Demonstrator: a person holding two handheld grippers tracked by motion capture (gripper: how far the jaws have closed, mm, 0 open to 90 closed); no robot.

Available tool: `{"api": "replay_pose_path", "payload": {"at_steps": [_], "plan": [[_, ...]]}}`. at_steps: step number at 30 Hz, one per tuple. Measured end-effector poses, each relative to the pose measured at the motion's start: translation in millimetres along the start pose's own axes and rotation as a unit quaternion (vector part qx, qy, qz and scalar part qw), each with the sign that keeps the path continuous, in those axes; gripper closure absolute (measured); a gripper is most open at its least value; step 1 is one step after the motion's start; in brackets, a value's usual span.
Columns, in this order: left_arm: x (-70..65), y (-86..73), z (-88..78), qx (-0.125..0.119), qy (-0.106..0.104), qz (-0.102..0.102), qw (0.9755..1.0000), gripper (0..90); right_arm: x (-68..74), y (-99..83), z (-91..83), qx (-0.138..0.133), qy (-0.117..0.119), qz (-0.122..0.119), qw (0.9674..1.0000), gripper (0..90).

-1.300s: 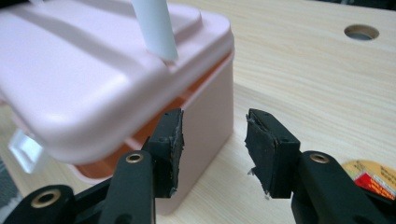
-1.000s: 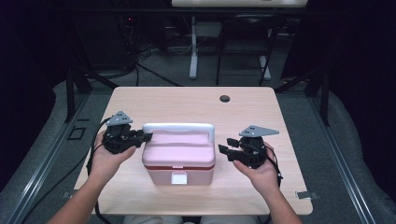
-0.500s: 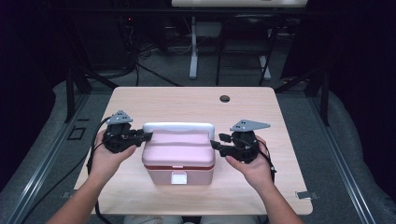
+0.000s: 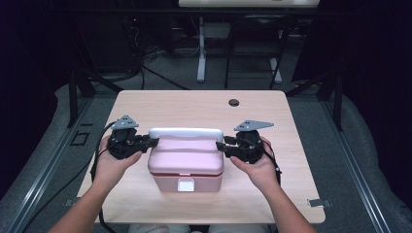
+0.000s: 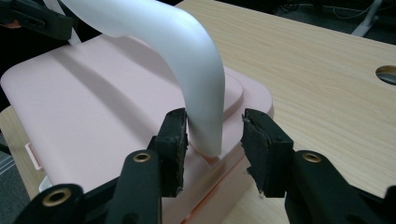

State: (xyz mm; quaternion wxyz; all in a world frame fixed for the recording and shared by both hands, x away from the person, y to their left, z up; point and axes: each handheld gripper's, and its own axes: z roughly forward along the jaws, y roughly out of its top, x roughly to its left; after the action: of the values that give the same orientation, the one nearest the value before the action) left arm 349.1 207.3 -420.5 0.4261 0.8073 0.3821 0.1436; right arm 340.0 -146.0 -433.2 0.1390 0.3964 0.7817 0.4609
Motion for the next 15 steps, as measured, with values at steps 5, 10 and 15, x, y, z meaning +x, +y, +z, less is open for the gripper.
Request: {"api": "replay_pose_path", "payload": {"at_steps": [5, 10, 15], "plan": [[0.3, -0.5, 0.4, 0.002, -0.002, 0.0, 1.0, 73.6, 1.2, 1.3, 2.7, 0.003, 0.001, -0.004, 1.0, 64.4], [-0.1, -0.8, 0.3, 0.002, 0.0, 0.001, 1.0, 73.6, 3.9, 2.4, 4.4, 0.003, 0.009, -0.005, 0.9999, 71.0], [-0.8, -2.0, 0.4, 0.001, 0.0, 0.002, 1.0, 73.7, 4.2, 2.9, 3.8, 0.004, 0.007, -0.007, 0.9999, 72.9]]}}
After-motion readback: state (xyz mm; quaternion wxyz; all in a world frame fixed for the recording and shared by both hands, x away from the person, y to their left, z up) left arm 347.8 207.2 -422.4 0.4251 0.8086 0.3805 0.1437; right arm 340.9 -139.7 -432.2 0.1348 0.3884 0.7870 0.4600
